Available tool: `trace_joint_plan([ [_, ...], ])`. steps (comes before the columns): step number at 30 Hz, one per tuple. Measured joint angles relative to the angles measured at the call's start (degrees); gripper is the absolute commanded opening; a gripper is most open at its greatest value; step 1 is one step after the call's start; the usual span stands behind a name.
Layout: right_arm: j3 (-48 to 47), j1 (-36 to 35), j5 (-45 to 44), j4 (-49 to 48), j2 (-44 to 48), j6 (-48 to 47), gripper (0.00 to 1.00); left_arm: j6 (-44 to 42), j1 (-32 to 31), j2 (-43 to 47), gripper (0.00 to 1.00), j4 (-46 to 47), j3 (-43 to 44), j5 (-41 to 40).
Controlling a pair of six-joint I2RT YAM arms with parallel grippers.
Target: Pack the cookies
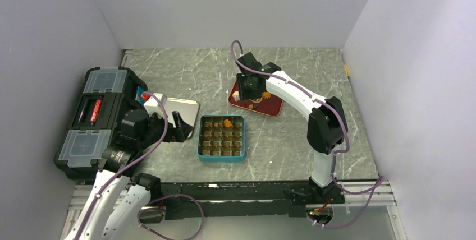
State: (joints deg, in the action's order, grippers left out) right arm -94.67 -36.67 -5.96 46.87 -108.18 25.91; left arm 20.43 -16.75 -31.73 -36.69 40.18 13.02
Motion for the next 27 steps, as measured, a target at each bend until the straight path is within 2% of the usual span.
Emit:
trace_joint_plan([
  [27, -2.0, 1.1, 0.6, -1.5, -4.3, -1.3, 0.4, 0.0, 0.0, 0.0, 0.99, 0.0, 0.0, -0.3],
])
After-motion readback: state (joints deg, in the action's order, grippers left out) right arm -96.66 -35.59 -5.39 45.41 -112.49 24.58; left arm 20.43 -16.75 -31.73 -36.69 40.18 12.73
